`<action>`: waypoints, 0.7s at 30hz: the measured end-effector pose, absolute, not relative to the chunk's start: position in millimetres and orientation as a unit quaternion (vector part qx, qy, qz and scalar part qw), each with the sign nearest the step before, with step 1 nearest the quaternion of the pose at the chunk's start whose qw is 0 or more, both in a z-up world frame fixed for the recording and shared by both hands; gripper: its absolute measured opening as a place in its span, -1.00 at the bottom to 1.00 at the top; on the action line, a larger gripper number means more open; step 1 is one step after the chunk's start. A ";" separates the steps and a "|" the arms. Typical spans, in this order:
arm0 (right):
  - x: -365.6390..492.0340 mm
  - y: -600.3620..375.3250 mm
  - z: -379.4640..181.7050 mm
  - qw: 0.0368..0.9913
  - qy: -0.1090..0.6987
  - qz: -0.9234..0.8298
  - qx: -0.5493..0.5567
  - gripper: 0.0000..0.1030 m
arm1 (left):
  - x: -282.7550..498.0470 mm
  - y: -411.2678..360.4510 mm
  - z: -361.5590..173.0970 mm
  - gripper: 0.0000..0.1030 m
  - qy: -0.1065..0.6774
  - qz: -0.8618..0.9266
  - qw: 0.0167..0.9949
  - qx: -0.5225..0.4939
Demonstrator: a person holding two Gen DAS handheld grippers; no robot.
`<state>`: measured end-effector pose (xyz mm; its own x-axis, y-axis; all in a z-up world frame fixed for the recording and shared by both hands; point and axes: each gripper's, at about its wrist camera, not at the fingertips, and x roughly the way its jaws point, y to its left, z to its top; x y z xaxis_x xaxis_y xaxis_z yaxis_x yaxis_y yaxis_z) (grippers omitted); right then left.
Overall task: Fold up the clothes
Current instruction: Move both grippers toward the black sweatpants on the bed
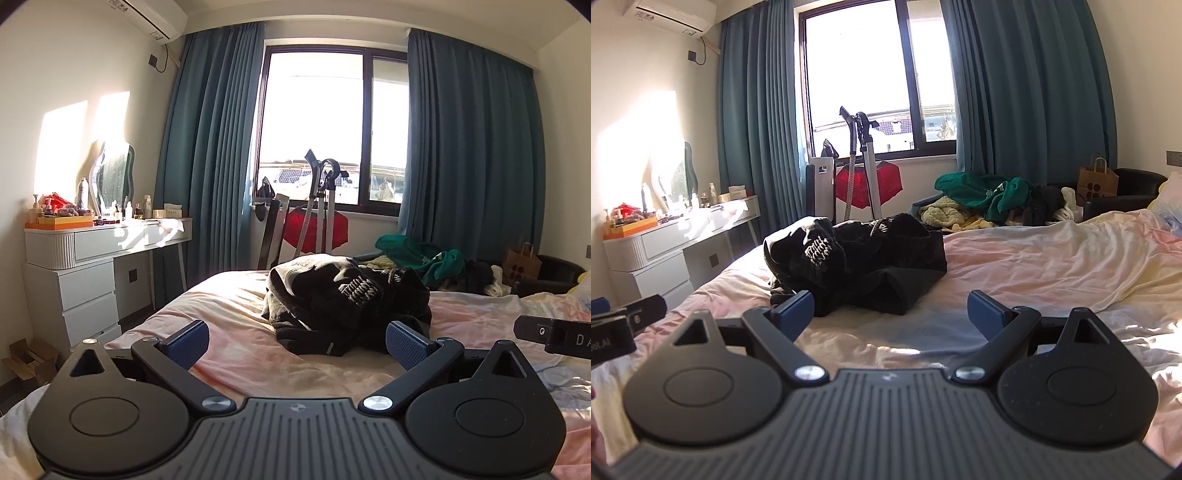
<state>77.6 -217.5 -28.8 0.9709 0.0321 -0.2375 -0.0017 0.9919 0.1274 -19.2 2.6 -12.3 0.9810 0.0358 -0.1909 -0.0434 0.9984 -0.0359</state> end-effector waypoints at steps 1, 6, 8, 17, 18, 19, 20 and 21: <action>77.4 -219.5 -27.9 0.991 0.119 0.007 0.065 0.78 | -18.5 1.7 -13.3 0.99 0.097 0.021 0.995 -0.018; 76.8 -225.0 -25.4 0.990 0.118 0.007 0.073 0.78 | -14.7 -2.4 -19.4 0.99 0.105 0.024 0.994 -0.004; 77.1 -226.0 -25.6 0.990 0.119 0.007 0.075 0.78 | -12.3 -4.6 -22.3 0.99 0.108 0.025 0.994 0.000; 81.1 -233.8 -31.5 0.986 0.144 0.004 0.090 0.78 | 11.6 -11.3 -40.5 0.99 0.138 0.036 0.989 0.026; 81.2 -234.8 -32.0 0.985 0.145 0.003 0.093 0.78 | 17.2 -13.4 -43.5 0.99 0.143 0.036 0.988 0.035; 81.0 -235.3 -32.7 0.985 0.146 0.000 0.095 0.78 | 22.8 -15.5 -46.4 0.99 0.147 0.036 0.987 0.044; 80.5 -234.3 -34.2 0.984 0.149 -0.002 0.098 0.78 | 28.4 -17.6 -49.4 0.99 0.152 0.035 0.986 0.052; 80.7 -233.1 -35.6 0.983 0.154 -0.001 0.098 0.78 | 34.0 -19.7 -52.3 0.99 0.156 0.035 0.985 0.061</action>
<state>80.7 -233.1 -35.6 0.9528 0.0273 -0.3025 0.0328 0.9809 0.1919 34.0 -19.7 -52.3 0.9487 0.0879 -0.3037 -0.0498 0.9901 0.1310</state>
